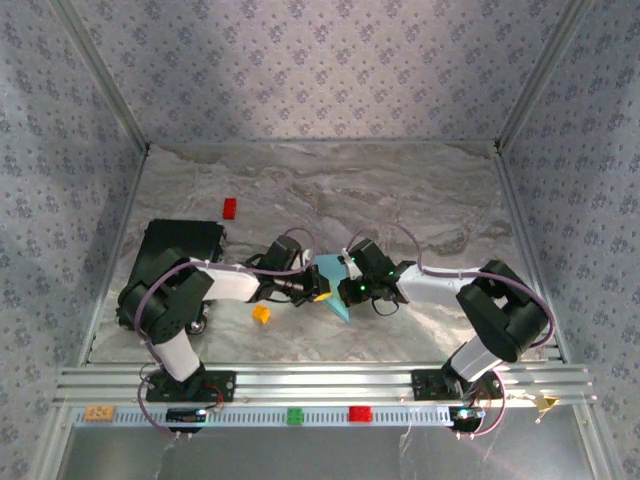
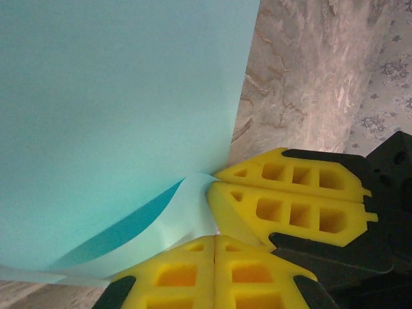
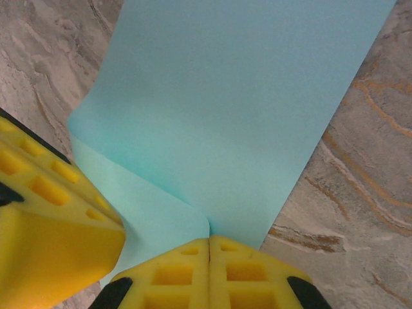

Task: Fold a paper plane with a square sheet of paper (pick it up from the middle)
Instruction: Third fold the triangle at the center of the table.

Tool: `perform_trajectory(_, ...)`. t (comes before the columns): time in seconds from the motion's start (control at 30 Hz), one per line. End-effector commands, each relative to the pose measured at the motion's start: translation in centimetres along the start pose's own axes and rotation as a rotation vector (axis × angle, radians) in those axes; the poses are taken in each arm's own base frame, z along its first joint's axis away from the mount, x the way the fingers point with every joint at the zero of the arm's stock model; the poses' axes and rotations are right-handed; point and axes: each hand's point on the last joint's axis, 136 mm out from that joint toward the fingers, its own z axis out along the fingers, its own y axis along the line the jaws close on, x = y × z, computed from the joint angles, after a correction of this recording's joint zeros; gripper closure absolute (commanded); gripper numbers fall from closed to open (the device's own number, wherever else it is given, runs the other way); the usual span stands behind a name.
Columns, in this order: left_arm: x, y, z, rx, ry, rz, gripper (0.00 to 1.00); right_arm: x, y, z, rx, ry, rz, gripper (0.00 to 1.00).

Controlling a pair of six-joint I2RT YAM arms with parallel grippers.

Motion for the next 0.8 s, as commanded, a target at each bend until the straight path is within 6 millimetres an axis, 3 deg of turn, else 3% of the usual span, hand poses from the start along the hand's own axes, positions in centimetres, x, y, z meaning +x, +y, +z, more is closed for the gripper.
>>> perform_trajectory(0.0,0.2,-0.2,0.3,0.018,0.009,0.004,1.00,1.9,-1.9,0.4,0.077,0.055,0.036,0.99)
perform_trajectory(0.77,0.7,3.3,1.0,-0.104,0.022,-0.014,1.00,1.5,-1.6,0.0,0.067,0.045,0.033,0.98)
